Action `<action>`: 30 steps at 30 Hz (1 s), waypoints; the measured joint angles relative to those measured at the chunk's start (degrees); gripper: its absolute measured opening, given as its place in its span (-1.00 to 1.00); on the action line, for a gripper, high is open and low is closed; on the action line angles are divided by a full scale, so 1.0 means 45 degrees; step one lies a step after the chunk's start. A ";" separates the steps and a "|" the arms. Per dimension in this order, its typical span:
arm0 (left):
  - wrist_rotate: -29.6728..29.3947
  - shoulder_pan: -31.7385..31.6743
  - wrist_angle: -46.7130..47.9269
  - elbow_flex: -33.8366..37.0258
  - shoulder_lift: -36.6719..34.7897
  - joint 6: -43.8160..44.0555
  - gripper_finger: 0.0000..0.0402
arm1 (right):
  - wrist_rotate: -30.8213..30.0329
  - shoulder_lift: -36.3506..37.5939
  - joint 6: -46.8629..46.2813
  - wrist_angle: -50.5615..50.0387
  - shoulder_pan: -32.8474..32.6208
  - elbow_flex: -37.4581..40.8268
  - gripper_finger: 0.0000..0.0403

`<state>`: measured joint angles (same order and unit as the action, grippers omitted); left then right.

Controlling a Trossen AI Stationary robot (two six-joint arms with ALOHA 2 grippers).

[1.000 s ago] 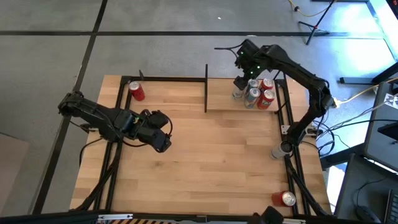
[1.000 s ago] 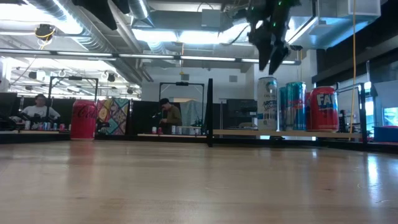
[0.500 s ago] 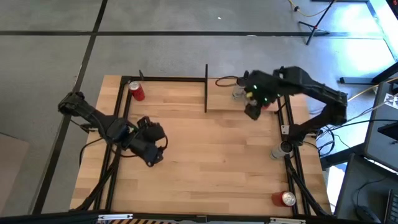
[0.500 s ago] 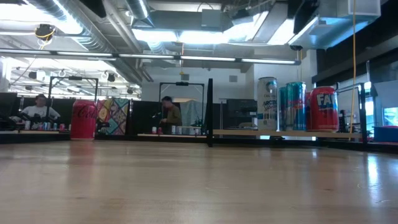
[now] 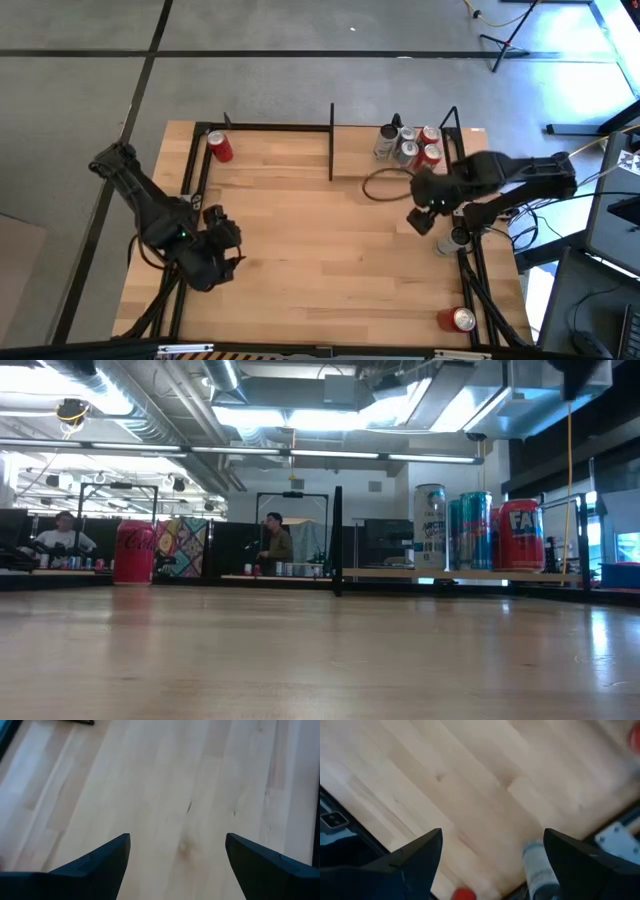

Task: Place canned beverage on shelf
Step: Put the white soda can on the shelf aligned with the other white soda can

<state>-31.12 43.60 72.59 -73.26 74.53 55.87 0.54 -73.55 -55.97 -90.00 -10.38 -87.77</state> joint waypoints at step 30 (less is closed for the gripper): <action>0.0001 -0.0268 -0.0449 0.0833 -0.0076 0.1123 0.57 | 0.2132 0.5671 -0.3259 -0.0018 -0.0940 0.7249 0.66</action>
<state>-31.11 42.39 70.57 -69.52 74.19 60.93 10.14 -48.03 -70.64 -90.08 -14.61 -55.15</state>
